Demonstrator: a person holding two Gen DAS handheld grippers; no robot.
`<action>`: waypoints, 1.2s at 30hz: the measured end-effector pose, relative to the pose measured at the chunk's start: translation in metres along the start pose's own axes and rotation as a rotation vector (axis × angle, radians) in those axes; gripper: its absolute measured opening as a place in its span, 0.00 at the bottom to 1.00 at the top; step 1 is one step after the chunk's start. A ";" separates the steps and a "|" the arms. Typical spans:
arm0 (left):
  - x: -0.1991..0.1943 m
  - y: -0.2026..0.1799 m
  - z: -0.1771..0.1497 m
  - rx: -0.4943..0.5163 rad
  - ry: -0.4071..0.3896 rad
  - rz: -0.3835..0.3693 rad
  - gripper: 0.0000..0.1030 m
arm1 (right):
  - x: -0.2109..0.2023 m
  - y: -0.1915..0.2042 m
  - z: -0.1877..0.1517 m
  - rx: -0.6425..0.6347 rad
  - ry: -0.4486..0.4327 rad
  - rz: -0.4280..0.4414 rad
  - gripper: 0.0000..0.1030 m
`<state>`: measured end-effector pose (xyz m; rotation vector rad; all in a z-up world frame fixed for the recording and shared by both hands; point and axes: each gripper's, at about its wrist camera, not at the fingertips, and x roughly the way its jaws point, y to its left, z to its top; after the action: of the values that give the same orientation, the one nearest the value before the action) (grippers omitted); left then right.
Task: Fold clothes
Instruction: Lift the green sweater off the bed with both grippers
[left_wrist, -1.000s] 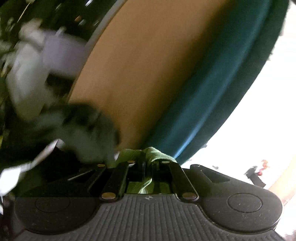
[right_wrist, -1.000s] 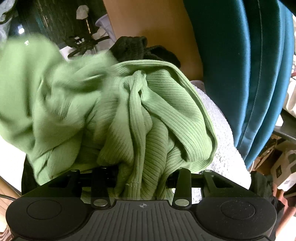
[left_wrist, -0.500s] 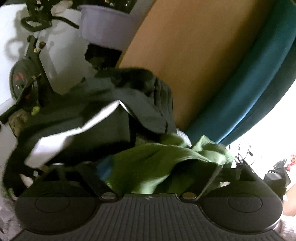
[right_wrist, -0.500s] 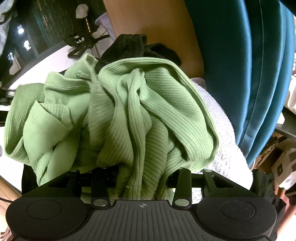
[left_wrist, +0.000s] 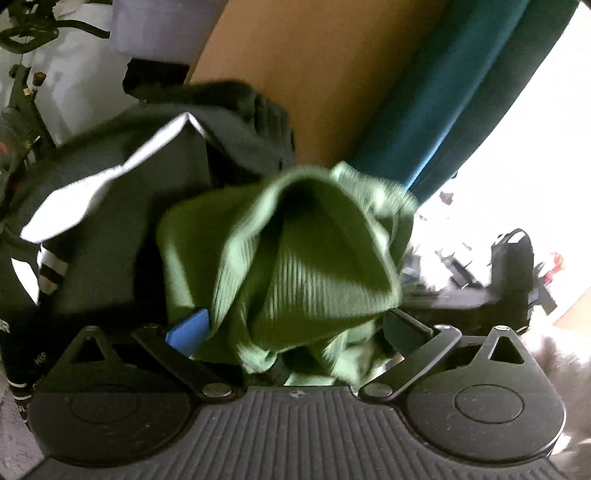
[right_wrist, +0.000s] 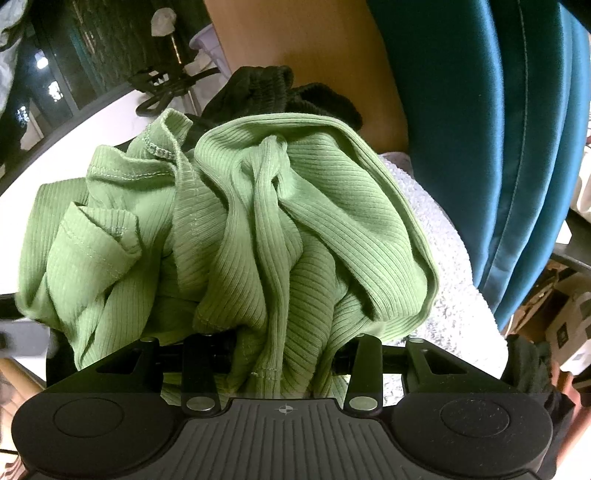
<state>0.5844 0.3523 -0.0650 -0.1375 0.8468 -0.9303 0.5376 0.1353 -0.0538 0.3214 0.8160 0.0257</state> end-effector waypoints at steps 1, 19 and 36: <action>0.007 -0.002 0.000 0.010 0.004 0.028 0.99 | 0.000 0.000 0.000 -0.001 0.000 -0.001 0.37; 0.026 -0.030 0.027 0.139 -0.046 0.066 0.34 | 0.003 0.003 0.001 0.008 0.002 -0.012 0.37; 0.051 -0.016 0.027 0.112 0.003 0.206 0.91 | 0.004 -0.001 -0.003 0.037 -0.017 -0.005 0.40</action>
<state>0.6087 0.2978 -0.0686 0.0478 0.7936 -0.7823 0.5383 0.1361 -0.0585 0.3539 0.8014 0.0032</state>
